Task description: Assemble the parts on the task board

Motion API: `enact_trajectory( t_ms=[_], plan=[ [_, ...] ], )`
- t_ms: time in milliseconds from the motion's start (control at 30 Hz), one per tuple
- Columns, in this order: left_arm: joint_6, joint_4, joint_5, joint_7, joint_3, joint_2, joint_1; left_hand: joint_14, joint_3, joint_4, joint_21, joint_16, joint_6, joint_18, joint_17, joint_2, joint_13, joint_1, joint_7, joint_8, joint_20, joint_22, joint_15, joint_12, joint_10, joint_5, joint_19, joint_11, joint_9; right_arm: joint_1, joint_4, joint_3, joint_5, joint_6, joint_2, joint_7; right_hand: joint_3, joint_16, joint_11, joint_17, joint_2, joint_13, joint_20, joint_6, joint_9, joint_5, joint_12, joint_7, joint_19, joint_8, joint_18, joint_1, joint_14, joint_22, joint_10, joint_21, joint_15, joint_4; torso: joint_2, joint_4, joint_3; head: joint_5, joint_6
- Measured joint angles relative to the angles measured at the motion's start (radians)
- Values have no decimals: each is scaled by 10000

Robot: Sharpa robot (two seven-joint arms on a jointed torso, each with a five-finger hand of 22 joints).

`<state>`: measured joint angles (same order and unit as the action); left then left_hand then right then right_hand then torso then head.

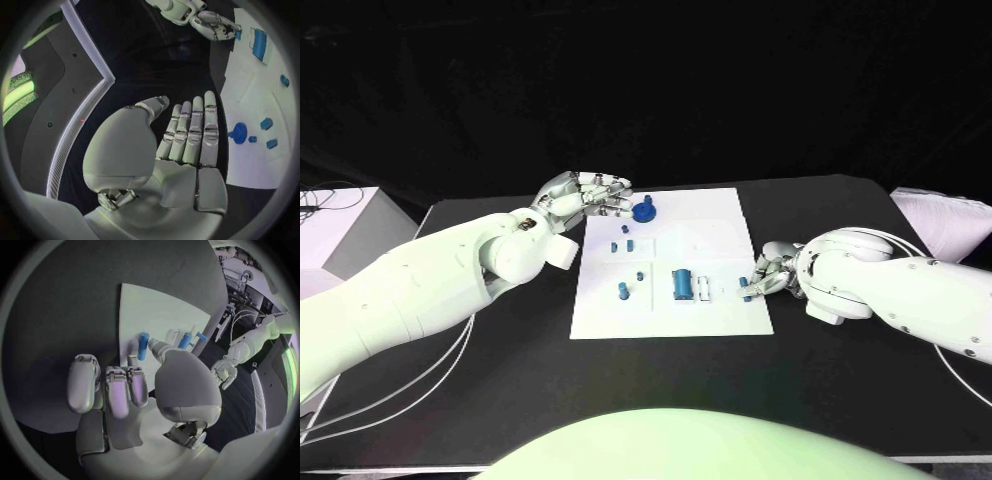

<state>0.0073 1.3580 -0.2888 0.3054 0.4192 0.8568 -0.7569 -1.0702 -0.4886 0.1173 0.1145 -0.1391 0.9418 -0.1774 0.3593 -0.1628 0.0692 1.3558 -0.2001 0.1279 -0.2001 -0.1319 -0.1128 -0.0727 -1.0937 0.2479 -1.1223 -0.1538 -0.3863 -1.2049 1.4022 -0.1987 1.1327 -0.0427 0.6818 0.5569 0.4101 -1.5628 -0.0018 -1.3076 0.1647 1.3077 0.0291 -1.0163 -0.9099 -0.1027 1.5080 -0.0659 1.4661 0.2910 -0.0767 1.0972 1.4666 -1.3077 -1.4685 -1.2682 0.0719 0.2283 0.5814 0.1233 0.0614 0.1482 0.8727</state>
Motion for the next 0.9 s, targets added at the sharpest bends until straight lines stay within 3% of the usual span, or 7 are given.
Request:
enact_trajectory(
  t_ms=[267,467,800,900],
  plan=[
    [-1,0,-5,-1,0,21,1,0,0,0,0,0,0,-1,18,0,0,0,0,0,0,14,0,0,0,0,0,0,0,43,-226,41,144,20,-204,-50,419,0,-35,0,-175,0,0,24,-120,7,0,11,0,-3,0,406,0,1,35,0,0,-465,8,-9,0,48,0],
    [-1,3,-8,-3,0,22,2,0,0,0,0,0,0,0,21,0,0,0,0,0,0,14,0,0,0,0,0,0,-1,62,-288,49,199,46,-281,-105,604,0,-34,0,-224,-1,0,42,-152,-42,-65,-8,0,-4,0,486,0,2,36,39,-1,-564,6,12,2,75,0],
    [0,7,-11,-17,0,19,2,0,0,0,-36,0,-37,0,29,0,0,0,-37,0,0,13,0,0,0,0,0,0,10,82,-74,47,161,230,-179,-134,985,0,-30,1,-171,-2,0,296,-314,-1710,-125,-261,0,-18,0,530,1,3,37,116,-5,-671,4,15,6,81,0],
    [0,7,-11,-23,0,20,2,0,0,0,-36,0,-37,0,29,0,0,0,-37,0,0,23,0,0,0,0,0,0,9,85,46,47,57,315,-91,-150,1125,0,-29,1,-95,-2,0,341,-314,-2164,-142,-265,0,-254,0,454,1,3,38,116,-5,-809,4,18,6,94,0]
  ],
)
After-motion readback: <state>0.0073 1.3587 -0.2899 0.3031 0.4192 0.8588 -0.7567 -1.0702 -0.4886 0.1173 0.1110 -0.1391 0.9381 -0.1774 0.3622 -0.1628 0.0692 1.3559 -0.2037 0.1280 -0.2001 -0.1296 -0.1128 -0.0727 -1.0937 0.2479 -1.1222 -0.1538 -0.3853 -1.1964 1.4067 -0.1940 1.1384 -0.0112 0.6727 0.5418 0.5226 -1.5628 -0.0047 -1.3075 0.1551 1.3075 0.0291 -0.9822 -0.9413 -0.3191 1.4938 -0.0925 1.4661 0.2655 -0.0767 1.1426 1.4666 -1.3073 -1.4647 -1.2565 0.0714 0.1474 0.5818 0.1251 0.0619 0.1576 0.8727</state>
